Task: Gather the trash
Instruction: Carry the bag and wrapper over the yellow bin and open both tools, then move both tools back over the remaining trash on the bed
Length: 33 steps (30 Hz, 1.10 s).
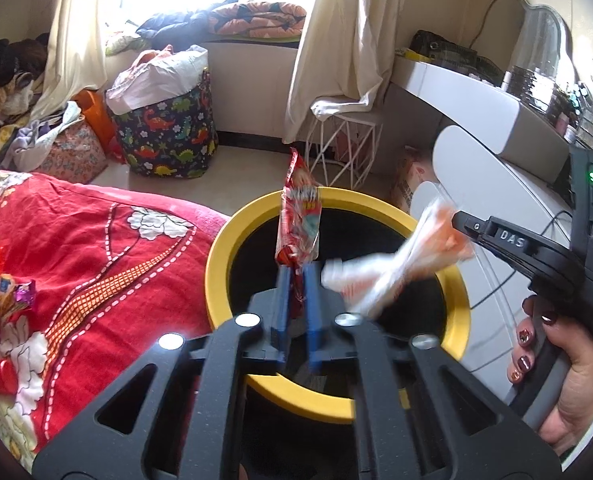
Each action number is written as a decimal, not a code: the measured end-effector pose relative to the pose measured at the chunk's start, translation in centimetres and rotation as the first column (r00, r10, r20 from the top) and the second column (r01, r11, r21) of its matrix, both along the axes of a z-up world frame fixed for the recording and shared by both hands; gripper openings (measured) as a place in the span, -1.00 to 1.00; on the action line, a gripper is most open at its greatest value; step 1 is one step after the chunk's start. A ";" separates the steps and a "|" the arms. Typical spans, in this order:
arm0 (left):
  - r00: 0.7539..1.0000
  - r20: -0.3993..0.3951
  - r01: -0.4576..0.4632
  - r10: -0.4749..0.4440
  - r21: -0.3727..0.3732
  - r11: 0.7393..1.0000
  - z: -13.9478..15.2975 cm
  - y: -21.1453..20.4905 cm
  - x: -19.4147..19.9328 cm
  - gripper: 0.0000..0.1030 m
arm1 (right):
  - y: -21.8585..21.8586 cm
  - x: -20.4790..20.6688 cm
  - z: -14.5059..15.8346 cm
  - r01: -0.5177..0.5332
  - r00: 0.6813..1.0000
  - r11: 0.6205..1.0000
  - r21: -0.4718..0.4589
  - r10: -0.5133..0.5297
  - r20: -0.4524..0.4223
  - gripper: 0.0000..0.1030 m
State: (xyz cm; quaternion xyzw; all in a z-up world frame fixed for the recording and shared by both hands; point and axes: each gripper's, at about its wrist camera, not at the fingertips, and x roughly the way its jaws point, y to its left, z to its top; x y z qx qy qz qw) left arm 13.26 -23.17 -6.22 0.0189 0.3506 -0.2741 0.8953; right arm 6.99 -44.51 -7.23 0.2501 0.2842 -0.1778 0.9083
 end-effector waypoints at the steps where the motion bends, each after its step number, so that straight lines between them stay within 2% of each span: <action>1: 1.000 -0.003 -0.014 0.014 -0.003 1.000 -0.1 0.2 0.1 0.10 | -0.1 -0.1 0.0 0.009 1.000 1.000 0.010 -0.009 0.010 -0.05; 2: 1.000 -0.001 -0.026 0.026 -0.004 1.000 -0.2 0.3 0.1 0.28 | -0.1 -0.2 -0.1 0.012 1.000 1.000 0.019 -0.013 0.016 -0.05; 4: 0.999 -0.003 -0.038 0.038 -0.014 0.999 -0.3 0.8 0.1 0.31 | -0.1 0.0 -0.1 0.009 1.000 1.000 0.021 -0.009 0.008 -0.04; 5: 0.999 -0.004 -0.042 0.042 -0.015 0.999 -0.2 1.0 0.1 0.34 | -0.1 0.0 -0.1 0.008 1.000 1.000 0.021 -0.008 0.008 0.03; 7: 0.998 0.002 -0.057 0.057 -0.019 0.998 -0.1 1.5 -0.1 0.63 | 0.1 0.0 -0.1 0.003 1.000 1.000 0.022 -0.003 0.010 0.10; 8: 0.998 0.005 -0.066 0.066 -0.023 0.998 0.0 1.8 -0.2 0.68 | 0.2 0.1 0.0 -0.001 1.000 1.000 0.020 0.001 0.010 0.11; 22: 0.991 0.059 -0.122 0.124 -0.031 0.992 2.0 5.2 -1.5 0.78 | 2.9 0.6 1.3 -0.109 0.994 0.994 -0.014 0.109 0.031 0.25; 33: 0.974 0.096 -0.201 0.204 -0.040 0.979 3.1 9.4 -2.5 0.79 | 6.5 1.5 2.7 -0.224 0.973 0.974 -0.035 0.226 0.053 0.28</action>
